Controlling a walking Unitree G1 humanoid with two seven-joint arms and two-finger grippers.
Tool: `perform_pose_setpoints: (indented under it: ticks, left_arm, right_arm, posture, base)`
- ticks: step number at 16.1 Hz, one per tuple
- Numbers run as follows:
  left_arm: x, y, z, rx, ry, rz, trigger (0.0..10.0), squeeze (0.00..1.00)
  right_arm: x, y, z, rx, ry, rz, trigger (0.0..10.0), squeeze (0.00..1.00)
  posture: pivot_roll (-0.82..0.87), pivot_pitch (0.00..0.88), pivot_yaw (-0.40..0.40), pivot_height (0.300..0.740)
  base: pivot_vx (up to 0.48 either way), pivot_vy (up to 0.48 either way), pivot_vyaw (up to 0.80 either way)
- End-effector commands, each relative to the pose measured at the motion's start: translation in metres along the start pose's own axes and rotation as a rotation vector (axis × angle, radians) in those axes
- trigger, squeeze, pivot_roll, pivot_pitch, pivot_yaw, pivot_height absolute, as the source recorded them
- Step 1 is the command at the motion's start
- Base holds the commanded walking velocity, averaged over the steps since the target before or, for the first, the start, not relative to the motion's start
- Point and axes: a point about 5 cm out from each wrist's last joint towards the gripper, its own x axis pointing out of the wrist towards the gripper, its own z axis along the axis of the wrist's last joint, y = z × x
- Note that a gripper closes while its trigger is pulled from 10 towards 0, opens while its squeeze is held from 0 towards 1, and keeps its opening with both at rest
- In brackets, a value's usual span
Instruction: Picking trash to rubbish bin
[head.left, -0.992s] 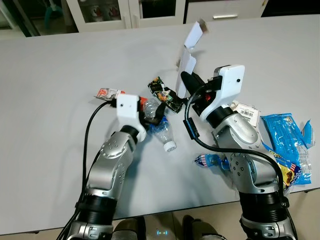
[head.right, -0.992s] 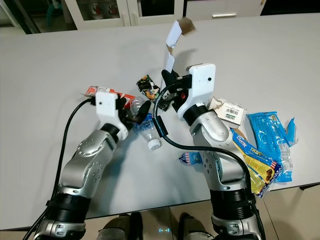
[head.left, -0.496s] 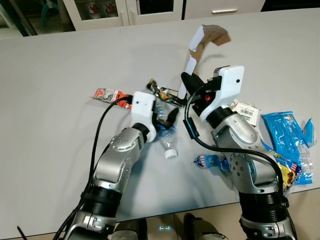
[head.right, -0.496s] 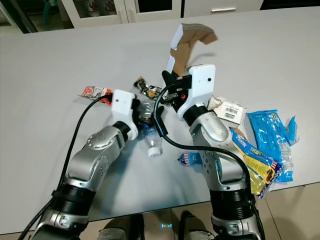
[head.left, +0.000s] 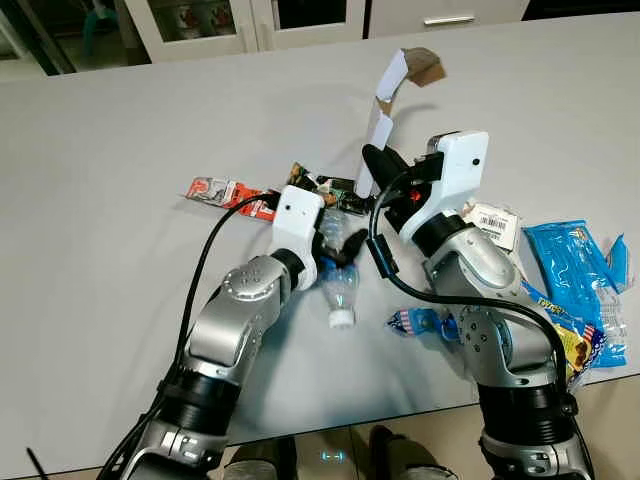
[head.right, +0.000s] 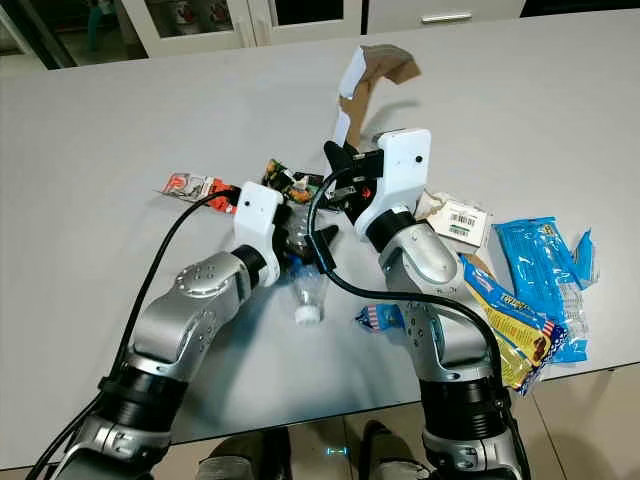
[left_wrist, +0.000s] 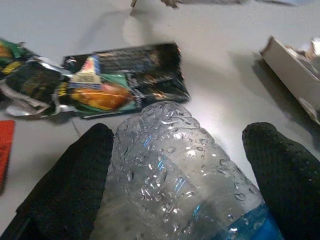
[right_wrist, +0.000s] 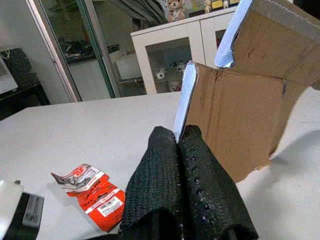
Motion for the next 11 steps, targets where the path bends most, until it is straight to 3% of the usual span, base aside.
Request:
perform_pose_setpoints:
  ticks: [1,3,7,11]
  left_arm:
    - [-0.004,-0.001,-0.034,-0.007,0.162,-0.011,10.0,0.00]
    - [-0.007,0.003,-0.033,0.000,0.162,0.000,10.0,0.00]
    - [-0.015,0.021,-0.010,0.032,0.085,-0.009,10.0,0.00]
    - [-0.041,0.035,-0.012,0.084,0.129,-0.101,10.0,0.00]
  right_arm:
    - [0.001,0.003,0.002,0.002,-0.015,0.011,10.0,0.00]
    - [0.002,0.003,0.002,0.002,-0.015,0.011,10.0,0.00]
    - [0.003,0.002,0.002,0.002,-0.013,0.011,10.0,0.00]
    - [0.006,0.001,0.002,0.000,-0.013,0.015,10.0,0.00]
  posture:
    - [-0.08,0.226,0.074,0.740]
    - [-0.08,0.225,0.075,0.740]
    - [-0.07,0.222,0.066,0.740]
    - [-0.06,0.218,0.059,0.740]
  base:
    - [0.000,0.000,0.00]
    - [0.000,0.000,0.00]
    - [0.000,0.000,0.00]
    - [0.000,0.000,0.00]
